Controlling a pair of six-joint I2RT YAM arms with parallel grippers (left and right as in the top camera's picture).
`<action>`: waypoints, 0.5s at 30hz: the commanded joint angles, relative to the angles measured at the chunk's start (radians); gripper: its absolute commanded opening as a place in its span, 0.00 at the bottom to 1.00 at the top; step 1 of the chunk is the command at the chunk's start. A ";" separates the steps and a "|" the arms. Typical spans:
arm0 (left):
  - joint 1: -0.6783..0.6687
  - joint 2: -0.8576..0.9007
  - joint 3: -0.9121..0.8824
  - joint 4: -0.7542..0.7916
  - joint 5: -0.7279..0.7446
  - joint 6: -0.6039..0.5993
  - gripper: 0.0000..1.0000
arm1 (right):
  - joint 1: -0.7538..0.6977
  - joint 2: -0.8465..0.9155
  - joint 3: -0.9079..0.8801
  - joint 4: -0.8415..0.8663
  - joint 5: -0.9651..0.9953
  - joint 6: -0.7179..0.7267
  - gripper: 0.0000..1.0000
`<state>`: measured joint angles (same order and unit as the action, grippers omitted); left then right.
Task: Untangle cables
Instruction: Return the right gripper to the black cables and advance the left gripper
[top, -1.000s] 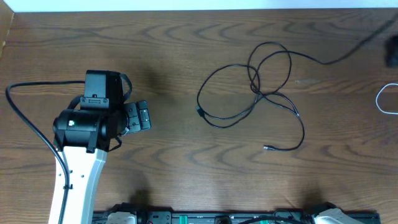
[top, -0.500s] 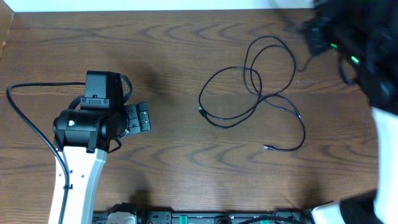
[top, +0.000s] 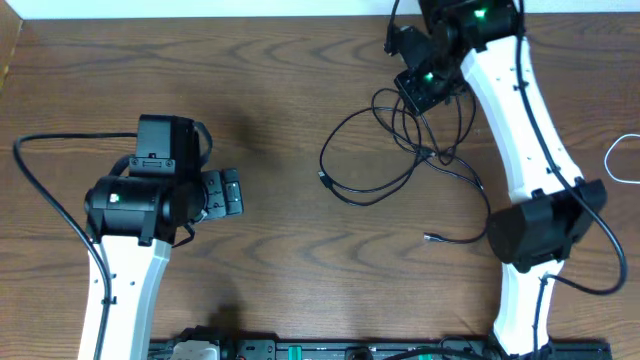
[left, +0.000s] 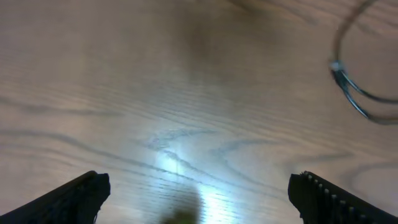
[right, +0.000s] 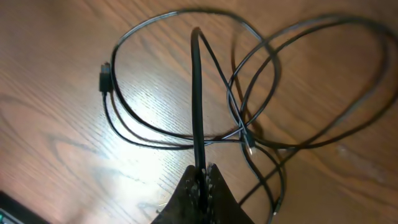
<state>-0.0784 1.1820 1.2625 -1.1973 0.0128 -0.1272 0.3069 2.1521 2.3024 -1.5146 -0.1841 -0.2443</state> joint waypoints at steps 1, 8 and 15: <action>0.003 0.008 -0.016 0.006 0.283 0.280 0.96 | -0.003 0.001 0.005 0.004 -0.016 0.013 0.01; 0.003 0.139 -0.024 0.138 0.470 0.472 0.93 | -0.005 -0.044 0.006 -0.047 -0.017 0.012 0.01; -0.047 0.415 -0.027 0.322 0.572 0.490 0.89 | 0.010 -0.129 0.006 -0.061 -0.021 0.012 0.01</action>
<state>-0.0879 1.4982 1.2495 -0.9146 0.4755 0.3161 0.3073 2.1052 2.3016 -1.5738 -0.1879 -0.2420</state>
